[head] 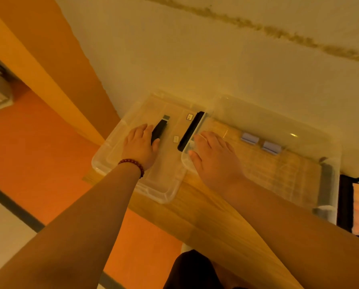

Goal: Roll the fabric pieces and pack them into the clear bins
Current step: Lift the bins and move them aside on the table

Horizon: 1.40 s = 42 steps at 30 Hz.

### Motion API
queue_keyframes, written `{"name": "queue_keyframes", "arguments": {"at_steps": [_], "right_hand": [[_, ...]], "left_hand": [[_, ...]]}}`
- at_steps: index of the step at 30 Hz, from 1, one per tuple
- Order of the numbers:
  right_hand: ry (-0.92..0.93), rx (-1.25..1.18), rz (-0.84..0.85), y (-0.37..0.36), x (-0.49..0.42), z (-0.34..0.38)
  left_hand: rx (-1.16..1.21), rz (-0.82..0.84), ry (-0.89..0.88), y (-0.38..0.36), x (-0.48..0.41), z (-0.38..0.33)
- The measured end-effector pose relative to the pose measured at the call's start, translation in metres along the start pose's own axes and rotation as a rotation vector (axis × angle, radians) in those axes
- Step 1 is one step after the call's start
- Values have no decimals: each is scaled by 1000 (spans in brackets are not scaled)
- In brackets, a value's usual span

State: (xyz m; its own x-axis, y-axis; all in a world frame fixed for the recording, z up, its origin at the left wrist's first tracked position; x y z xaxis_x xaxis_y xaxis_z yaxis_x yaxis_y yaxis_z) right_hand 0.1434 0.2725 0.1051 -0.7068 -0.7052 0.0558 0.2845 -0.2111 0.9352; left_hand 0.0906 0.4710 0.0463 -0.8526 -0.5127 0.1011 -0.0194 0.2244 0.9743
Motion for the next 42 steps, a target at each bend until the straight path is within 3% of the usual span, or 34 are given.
{"name": "queue_keyframes", "arguments": {"at_steps": [4,21,42], "right_hand": [[-47,37,40,-7,-26,4],[-74,8,78,-21,-43,2],[-53,25,86,-13,-42,4]], "left_hand": [[-12,71,41,-20,-10,5],[76,-38,115,-32,-13,18],[-49,-227,79,44,3,69]]}}
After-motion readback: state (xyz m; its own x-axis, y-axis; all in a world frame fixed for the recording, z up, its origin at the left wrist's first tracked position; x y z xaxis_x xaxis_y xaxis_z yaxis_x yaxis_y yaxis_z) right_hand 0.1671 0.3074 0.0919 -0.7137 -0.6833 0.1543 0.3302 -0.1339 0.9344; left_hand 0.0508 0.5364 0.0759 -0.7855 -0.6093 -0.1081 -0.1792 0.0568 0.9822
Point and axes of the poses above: each hand's wrist, its own x-axis away from the middle knuckle, its own y-axis out of the back of the hand, z = x × y, the point moved 2 cm from there along -x, towards the middle knuckle, and after that the axes turned 5 degrees about -x, right-handed, at the moved point
